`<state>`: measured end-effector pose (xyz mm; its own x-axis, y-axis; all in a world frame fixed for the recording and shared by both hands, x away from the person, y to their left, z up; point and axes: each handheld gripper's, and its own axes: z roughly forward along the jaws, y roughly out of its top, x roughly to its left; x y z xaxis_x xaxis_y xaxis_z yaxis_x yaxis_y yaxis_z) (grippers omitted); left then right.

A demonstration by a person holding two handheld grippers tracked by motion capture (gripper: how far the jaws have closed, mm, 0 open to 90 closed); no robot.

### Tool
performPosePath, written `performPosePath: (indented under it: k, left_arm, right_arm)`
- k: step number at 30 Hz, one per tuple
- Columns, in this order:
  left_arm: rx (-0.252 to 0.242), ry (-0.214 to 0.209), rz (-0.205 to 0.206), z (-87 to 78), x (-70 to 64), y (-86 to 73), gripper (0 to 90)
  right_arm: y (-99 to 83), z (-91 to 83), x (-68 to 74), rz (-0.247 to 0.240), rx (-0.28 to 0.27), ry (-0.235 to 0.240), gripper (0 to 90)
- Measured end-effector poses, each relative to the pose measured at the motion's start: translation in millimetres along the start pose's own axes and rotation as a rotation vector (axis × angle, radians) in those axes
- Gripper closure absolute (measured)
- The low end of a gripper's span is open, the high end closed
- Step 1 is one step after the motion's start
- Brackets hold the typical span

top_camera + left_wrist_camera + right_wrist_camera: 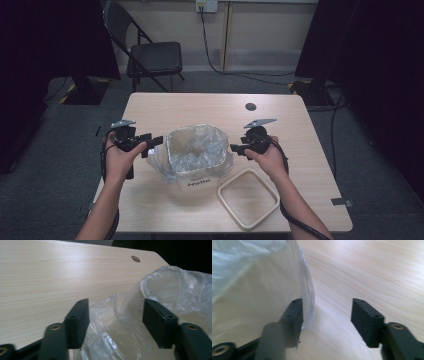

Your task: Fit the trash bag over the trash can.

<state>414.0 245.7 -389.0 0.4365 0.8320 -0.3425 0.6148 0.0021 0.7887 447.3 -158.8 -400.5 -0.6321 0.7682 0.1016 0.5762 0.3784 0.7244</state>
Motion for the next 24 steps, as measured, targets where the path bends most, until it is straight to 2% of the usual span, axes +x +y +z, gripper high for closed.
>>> performPosePath:
  k: [3,8,10,14,24]
  left_arm:
    - [0.016,-0.016,0.028,-9.6,-10.8,1.4,30.1]
    - [0.062,-0.045,0.082,-13.8,-27.8,10.9,19.9]
    - [0.084,-0.058,0.103,-11.8,-35.4,15.4,16.0]
    - [0.079,-0.067,0.114,-7.4,-48.5,22.9,16.2]
    - [0.107,-0.110,0.173,5.4,-80.3,29.5,16.2]
  right_arm:
    - [0.1,-18.8,2.2,0.015,-0.030,0.005,30.5]
    - [-5.0,-35.2,6.6,-0.003,-0.012,0.003,17.5]
    - [-9.5,-39.1,7.0,0.002,-0.016,-0.004,16.5]
    - [-18.0,-43.8,4.4,0.022,-0.019,0.003,16.1]
    - [-30.8,-53.5,-2.4,0.036,-0.029,-0.003,16.1]
